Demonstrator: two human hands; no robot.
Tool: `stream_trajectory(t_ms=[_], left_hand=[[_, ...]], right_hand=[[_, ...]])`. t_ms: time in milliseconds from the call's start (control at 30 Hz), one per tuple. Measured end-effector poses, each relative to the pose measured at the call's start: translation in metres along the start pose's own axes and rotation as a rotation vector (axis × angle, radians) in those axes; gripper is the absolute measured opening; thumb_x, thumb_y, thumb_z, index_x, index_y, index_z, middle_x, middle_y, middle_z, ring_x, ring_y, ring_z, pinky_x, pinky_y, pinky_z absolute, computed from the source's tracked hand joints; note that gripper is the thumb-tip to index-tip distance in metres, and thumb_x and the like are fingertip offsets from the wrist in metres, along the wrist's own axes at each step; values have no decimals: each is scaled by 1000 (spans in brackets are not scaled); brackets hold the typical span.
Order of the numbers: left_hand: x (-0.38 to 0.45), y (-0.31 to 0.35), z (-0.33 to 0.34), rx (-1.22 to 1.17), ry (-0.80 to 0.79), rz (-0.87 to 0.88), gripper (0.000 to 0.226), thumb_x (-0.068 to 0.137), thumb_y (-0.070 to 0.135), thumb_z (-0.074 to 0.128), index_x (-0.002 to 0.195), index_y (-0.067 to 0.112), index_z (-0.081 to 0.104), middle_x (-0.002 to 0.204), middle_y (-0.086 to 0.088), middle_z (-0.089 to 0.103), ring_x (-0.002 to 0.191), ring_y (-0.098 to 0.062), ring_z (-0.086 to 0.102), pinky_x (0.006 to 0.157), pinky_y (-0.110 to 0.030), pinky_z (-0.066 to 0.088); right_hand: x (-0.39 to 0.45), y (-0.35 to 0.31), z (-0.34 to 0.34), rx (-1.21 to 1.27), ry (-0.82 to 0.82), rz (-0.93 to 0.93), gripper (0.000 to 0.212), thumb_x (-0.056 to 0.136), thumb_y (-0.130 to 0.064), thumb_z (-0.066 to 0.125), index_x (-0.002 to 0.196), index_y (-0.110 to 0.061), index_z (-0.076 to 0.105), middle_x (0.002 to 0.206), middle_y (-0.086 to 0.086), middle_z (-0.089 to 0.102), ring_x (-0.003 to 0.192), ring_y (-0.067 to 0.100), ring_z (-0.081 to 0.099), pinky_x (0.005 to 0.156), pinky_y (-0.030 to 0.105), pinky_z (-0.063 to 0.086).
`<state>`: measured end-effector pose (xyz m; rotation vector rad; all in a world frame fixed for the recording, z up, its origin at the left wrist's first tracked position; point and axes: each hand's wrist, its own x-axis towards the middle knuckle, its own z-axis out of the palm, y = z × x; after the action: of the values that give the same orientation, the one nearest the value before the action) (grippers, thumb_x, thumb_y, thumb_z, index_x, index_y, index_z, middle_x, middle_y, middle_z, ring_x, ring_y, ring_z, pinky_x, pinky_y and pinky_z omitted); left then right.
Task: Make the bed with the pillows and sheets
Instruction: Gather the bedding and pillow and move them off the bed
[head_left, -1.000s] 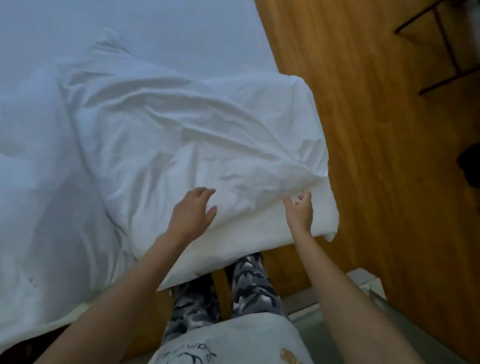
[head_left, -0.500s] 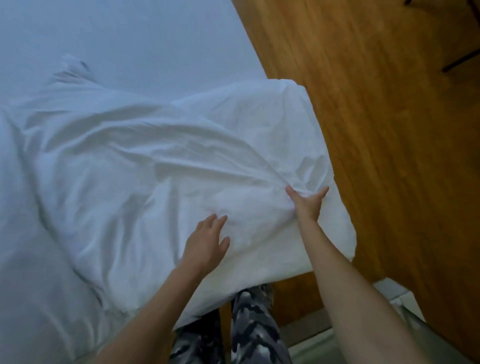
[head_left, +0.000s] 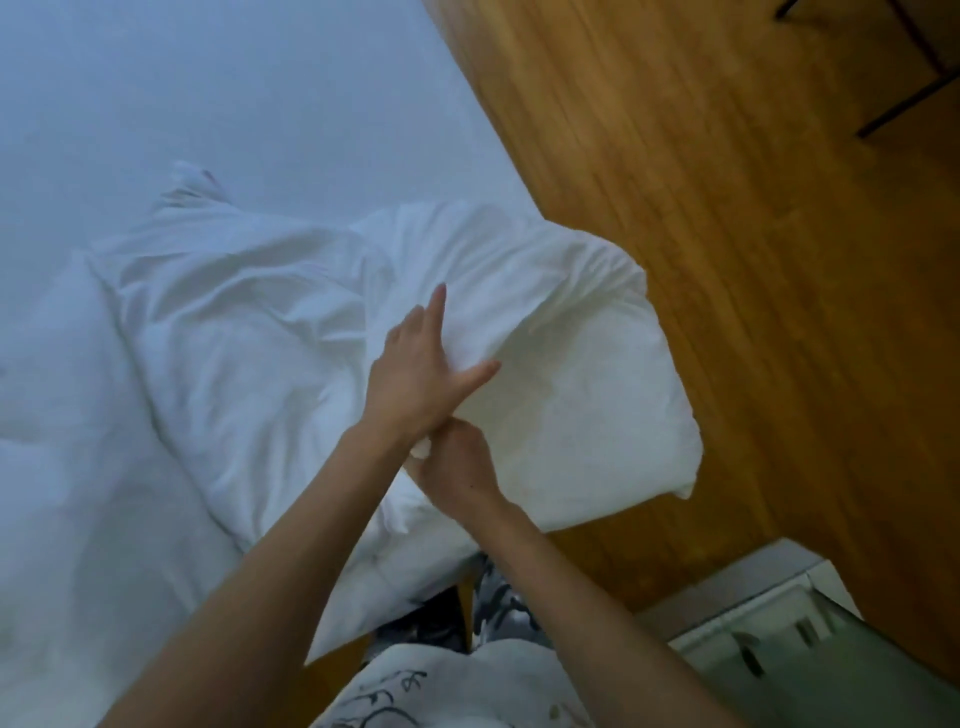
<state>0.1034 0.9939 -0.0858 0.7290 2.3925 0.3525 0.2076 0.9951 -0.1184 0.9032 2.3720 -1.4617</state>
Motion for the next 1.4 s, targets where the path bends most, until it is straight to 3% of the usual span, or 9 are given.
stream_trajectory(t_ms=[167,300,400,600,733,867,967,1200,1400], left_hand=[[-25,-23,-12,512,-84,-14,42,91,13,50,132,14,47,107,-16,59,92,-35,59,67,-34,36],[-74,-57,-24,260,59,-71,30,90,16,50,119,16,54,96,-15,57,85,-38,59,66,-33,35],[-126,-77,-33,80,157,-142,25,86,17,59,111,17,59,89,-9,53,85,-36,59,68,-32,33],[-232,-120,-70,-240,457,-218,44,63,16,53,102,7,72,92,-15,65,84,-33,63,71,-31,39],[-274,-152,-96,-279,569,-226,44,64,13,50,101,6,73,88,-16,65,78,-20,56,68,-27,34],[-297,-207,-112,-427,633,-251,42,62,12,47,94,10,74,83,-14,65,79,-23,60,68,-27,36],[-309,-254,-123,-520,652,-214,42,61,12,46,93,13,74,84,-13,65,79,-22,59,68,-27,38],[-327,-362,-190,-640,620,26,37,65,10,47,91,14,73,85,-6,63,79,-11,56,66,-8,38],[-352,-457,-274,-721,672,-9,33,65,16,51,90,20,72,91,-7,72,91,-28,66,78,-41,54]], right_hand=[[-65,2,18,-33,-103,-270,24,80,-13,66,100,-1,64,92,16,64,86,33,62,70,36,49],[-98,26,-6,152,54,-209,44,83,-35,64,122,-15,61,101,3,63,89,19,58,75,35,53],[-89,52,-34,-145,309,-129,73,80,-25,68,146,-17,36,131,9,51,116,26,47,95,36,45],[-46,54,-51,-682,65,-20,102,81,-55,66,154,-17,5,155,20,19,142,38,17,116,47,13],[-52,40,-28,-666,21,5,84,82,-54,63,148,-16,27,120,11,61,112,34,55,103,46,32],[-91,36,3,-726,11,46,28,92,-33,51,115,-17,51,102,12,66,88,34,60,70,36,43],[-115,12,36,-551,124,145,18,96,-22,41,81,-15,46,86,14,63,74,33,56,61,36,42],[-162,-167,95,636,778,109,25,92,-23,46,106,-15,65,99,2,67,97,24,63,75,35,51],[-183,-360,186,756,493,-65,9,94,-19,51,91,-23,58,89,-6,63,69,2,62,67,24,58]])
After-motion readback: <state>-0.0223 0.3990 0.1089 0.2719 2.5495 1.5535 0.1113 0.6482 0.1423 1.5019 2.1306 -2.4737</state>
